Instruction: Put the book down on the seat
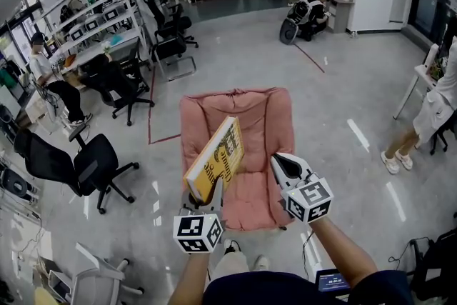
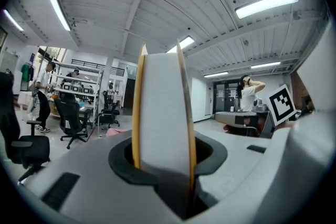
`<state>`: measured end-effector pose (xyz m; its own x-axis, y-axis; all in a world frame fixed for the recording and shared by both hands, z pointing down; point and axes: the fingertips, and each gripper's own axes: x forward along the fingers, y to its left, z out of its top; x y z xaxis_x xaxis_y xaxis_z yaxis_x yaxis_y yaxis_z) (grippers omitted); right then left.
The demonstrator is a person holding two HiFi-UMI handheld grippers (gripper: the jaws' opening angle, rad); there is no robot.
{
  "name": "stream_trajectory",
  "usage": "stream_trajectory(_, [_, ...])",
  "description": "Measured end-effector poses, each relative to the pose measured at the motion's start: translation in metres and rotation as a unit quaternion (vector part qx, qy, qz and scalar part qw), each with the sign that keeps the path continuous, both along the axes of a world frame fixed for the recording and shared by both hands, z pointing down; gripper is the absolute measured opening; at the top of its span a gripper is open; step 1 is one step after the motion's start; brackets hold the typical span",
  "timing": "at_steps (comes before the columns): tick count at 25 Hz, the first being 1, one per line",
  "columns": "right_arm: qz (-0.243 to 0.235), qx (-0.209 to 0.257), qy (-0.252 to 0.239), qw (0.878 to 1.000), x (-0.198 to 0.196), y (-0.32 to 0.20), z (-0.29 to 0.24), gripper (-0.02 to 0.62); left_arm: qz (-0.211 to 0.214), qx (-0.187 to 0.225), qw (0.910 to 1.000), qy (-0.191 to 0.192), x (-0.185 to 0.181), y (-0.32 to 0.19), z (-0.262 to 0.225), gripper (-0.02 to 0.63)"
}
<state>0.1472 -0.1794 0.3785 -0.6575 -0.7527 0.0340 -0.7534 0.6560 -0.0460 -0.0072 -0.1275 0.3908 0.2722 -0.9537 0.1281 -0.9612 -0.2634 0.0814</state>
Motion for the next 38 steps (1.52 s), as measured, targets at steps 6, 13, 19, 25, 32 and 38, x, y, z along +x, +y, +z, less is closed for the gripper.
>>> stream_trajectory(6, [0.010,-0.011,0.006,1.000,-0.003,-0.018,0.008,0.018,0.006,-0.010,0.9999,0.004,-0.007,-0.019,0.009,0.149])
stream_trajectory(13, [0.015,-0.024,0.009,1.000,-0.015,-0.043,0.016,0.018,0.005,-0.029,0.9995,0.005,-0.023,-0.042,0.023,0.147])
stream_trajectory(19, [0.016,-0.044,0.011,0.999,-0.031,-0.062,0.032,0.018,0.003,-0.052,0.9986,0.004,-0.041,-0.061,0.041,0.149])
stream_trajectory(25, [0.017,-0.063,0.015,0.998,-0.047,-0.082,0.049,0.018,0.007,-0.081,0.9967,-0.005,-0.058,-0.083,0.065,0.147])
stream_trajectory(32, [0.026,-0.082,0.017,0.996,-0.062,-0.108,0.067,0.018,0.014,-0.100,0.9948,-0.014,-0.076,-0.111,0.086,0.147])
stream_trajectory(38, [0.022,-0.100,0.030,0.994,-0.072,-0.120,0.086,0.018,0.013,-0.132,0.9909,-0.021,-0.089,-0.126,0.119,0.147])
